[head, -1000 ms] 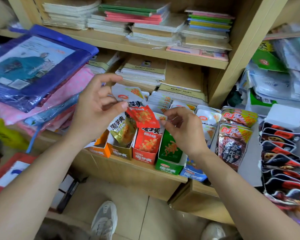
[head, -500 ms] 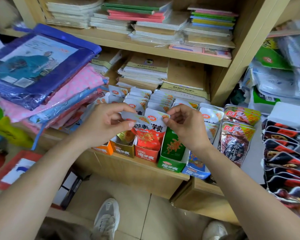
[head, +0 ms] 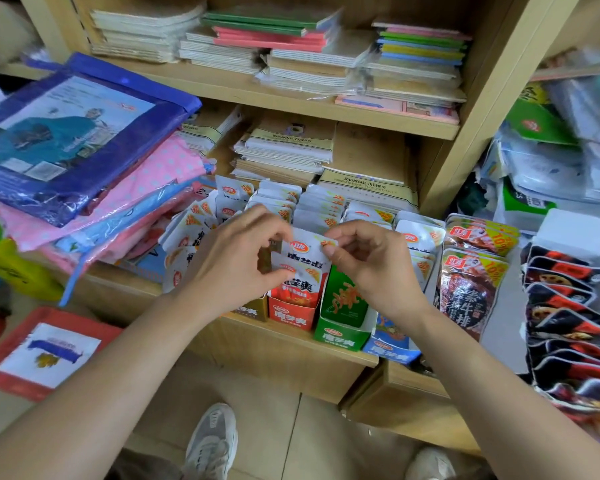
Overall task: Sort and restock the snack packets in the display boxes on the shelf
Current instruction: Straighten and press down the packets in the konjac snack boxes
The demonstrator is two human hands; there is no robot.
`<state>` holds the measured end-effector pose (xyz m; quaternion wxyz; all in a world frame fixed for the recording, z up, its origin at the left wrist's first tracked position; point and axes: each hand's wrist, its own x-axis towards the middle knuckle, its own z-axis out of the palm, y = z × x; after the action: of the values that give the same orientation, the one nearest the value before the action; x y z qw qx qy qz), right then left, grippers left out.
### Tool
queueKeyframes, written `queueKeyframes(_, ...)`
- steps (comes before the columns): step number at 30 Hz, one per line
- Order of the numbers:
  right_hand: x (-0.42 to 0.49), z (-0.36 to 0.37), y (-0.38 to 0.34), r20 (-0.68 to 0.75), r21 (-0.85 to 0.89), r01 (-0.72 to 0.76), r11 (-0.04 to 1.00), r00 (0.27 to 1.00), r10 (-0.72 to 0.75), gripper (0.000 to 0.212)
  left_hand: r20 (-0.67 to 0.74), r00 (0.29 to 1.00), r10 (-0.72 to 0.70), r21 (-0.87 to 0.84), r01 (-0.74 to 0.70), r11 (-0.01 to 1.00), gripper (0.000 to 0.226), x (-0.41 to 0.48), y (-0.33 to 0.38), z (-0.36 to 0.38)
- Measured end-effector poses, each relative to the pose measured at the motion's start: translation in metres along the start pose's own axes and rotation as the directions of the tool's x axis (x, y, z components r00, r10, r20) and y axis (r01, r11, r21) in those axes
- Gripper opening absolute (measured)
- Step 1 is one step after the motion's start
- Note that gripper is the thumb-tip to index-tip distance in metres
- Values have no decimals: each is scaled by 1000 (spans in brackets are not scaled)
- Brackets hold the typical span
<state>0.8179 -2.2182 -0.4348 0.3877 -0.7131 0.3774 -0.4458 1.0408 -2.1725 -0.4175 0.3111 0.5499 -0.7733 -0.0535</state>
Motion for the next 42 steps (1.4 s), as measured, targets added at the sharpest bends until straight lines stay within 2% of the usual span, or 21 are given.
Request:
queueKeyframes(2, -7, 0, -2, 78, 5, 25, 1000, 997, -26, 9, 26, 999, 35, -32, -34, 999, 54, -2, 1, -7)
queueKeyframes(3, -12, -1, -2, 122, -6, 43, 999, 992, -42, 11, 58, 995, 83, -46, -80, 996, 54, -3, 1, -9)
queueKeyframes(5, -19, -2, -2, 199, -53, 84, 995, 977, -72, 17, 91, 985, 149, -65, -143, 988, 39, -6, -3, -11)
queueKeyframes(7, -23, -5, -1, 235, -69, 94, 993, 969, -76, 21, 87, 987, 136, -73, -130, 989, 30, -9, -6, -12)
queueKeyframes(10, -22, -9, 1, 144, -98, 88, 991, 987, -74, 18, 84, 990, 116, -87, -109, 990, 23, -11, -3, -13)
queueKeyframes(13, -10, -9, 8, -3, -288, 101, 952, 994, -106, 21, 72, 990, 120, -104, -112, 988, 14, -10, 0, -10)
queueKeyframes(15, 2, -8, 14, 4, -417, 85, 905, 996, -92, 36, 59, 991, 120, -69, -116, 991, 16, -10, -1, -6)
queueKeyframes(17, 10, -4, 19, 26, -471, 91, 878, 996, -89, 45, 43, 992, 119, -38, -117, 992, 22, -8, -3, -2)
queueKeyframes(21, 20, 4, 25, 19, -539, 137, 831, 988, -151, 35, 64, 995, 82, -16, -81, 997, 39, -4, -6, 7)
queueKeyframes(23, 25, 2, 23, 61, -526, 138, 839, 990, -125, 17, 69, 994, 80, 24, -81, 996, 41, 0, -6, 10)
queueKeyframes(25, 29, -4, 19, 109, -412, 105, 905, 992, -66, 6, 22, 996, 90, 61, -92, 994, 34, 5, -6, 13)
queueKeyframes(28, 33, -7, 14, 20, -272, 78, 959, 997, -75, 8, -58, 994, 90, 80, -85, 993, 28, 11, -6, 20)
queueKeyframes(30, 32, -8, 12, -1, -256, 87, 963, 996, -90, 9, -106, 990, 95, 81, -87, 993, 30, 14, -6, 26)
queueKeyframes(32, 32, -10, 14, 90, -329, 114, 937, 992, -89, 18, -106, 992, 75, 56, -69, 996, 39, 16, -3, 26)
queueKeyframes(34, 33, -13, 16, 173, -402, 140, 905, 982, -76, 24, -37, 998, 60, 61, -58, 996, 55, 16, -1, 24)
queueKeyframes(36, 33, -16, 14, 234, -370, 155, 916, 970, -70, 24, 36, 998, 55, 77, -58, 995, 63, 15, -2, 24)
queueKeyframes(39, 34, -19, 11, 272, -291, 113, 950, 962, -31, 27, 56, 994, 89, 25, -90, 996, 40, 13, -6, 25)
queueKeyframes(42, 36, -19, 12, 134, -367, 87, 926, 990, -40, 16, 35, 993, 111, -25, -110, 994, 25, 10, -8, 18)
